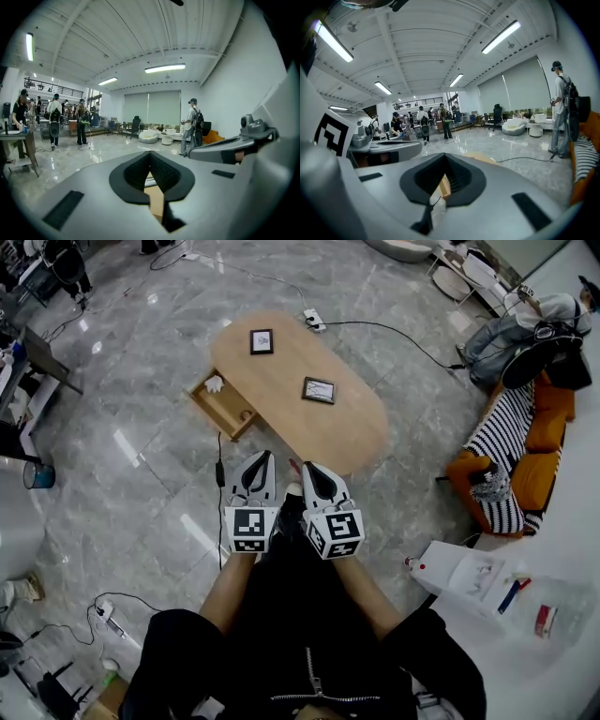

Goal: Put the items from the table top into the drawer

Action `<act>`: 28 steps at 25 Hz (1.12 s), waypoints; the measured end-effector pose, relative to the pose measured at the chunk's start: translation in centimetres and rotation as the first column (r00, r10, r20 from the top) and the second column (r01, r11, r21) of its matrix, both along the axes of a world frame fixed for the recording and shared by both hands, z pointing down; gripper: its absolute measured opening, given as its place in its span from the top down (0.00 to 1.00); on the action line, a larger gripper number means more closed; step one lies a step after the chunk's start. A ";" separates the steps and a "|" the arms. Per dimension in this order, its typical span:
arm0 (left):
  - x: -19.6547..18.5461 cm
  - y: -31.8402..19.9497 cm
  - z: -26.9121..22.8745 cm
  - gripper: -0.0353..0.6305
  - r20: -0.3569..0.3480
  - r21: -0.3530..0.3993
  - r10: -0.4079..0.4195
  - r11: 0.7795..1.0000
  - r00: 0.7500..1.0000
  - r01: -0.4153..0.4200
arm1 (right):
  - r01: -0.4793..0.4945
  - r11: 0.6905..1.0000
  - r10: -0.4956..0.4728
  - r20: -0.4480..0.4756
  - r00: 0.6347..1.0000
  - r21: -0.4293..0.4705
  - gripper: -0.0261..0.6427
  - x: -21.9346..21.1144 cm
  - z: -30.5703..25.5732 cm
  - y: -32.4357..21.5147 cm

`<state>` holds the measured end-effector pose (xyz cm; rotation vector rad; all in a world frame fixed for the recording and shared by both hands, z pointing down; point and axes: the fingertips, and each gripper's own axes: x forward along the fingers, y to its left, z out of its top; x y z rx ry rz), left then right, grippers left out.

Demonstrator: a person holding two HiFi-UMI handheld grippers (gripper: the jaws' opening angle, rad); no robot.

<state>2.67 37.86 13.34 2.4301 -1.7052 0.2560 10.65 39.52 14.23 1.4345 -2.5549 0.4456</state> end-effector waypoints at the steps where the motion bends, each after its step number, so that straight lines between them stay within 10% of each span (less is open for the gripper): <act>1: 0.1 -0.3 0.2 0.93 -0.003 -0.010 0.006 1.000 1.000 -0.006 | 0.000 1.000 0.000 0.001 1.000 -0.005 0.95 0.0 0.1 -0.3; 28: 1.6 -13.1 3.5 0.93 0.026 -0.142 -0.014 0.990 1.000 0.017 | 0.076 0.990 -0.073 0.028 0.997 -0.123 0.95 1.1 3.2 -14.4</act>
